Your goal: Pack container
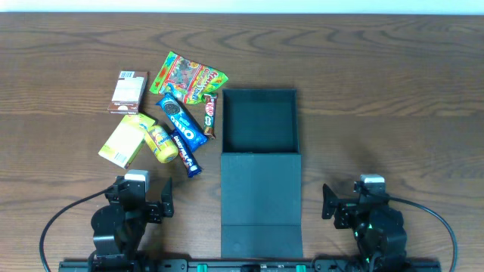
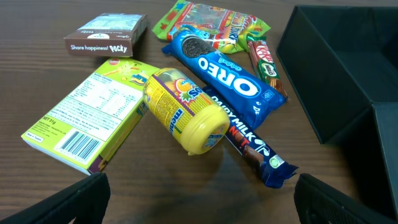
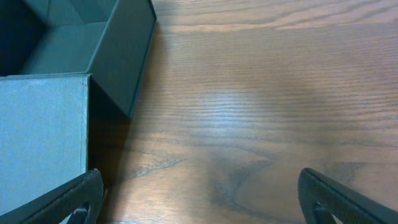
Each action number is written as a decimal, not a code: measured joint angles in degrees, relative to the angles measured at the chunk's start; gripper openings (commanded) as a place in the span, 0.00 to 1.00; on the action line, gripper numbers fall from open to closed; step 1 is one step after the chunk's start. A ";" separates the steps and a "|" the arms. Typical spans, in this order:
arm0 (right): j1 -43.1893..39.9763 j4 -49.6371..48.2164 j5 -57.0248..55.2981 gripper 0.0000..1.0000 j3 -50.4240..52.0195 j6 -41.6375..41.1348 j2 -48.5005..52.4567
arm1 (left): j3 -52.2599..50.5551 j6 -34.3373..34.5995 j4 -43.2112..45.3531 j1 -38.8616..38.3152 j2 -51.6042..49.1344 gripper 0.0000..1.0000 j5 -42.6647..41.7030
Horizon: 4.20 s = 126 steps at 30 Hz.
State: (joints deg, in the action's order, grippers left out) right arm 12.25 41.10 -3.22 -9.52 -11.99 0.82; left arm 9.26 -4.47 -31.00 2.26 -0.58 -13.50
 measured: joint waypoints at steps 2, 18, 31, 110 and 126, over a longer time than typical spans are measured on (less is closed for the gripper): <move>0.00 0.00 0.00 0.99 0.00 0.00 0.00 | 0.00 0.00 0.00 0.00 0.00 0.96 0.00; 0.00 0.00 0.00 0.99 0.00 0.00 0.00 | 0.00 0.02 0.00 0.00 0.00 0.96 0.00; 0.00 -4.74 2.25 0.99 0.04 -4.09 0.00 | 0.00 0.00 0.02 0.00 0.00 0.96 0.00; -8.81 -17.86 -0.92 0.02 -50.97 -8.41 100.15 | -0.02 0.00 0.02 0.00 0.04 0.95 0.00; -9.09 -13.88 -3.10 0.01 -50.97 -22.56 100.15 | -0.02 0.00 0.02 0.00 0.04 0.96 0.00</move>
State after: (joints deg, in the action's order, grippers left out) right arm 3.16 27.22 -6.33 -60.49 -34.54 100.97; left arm 9.23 -4.47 -30.98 2.26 -0.54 -13.50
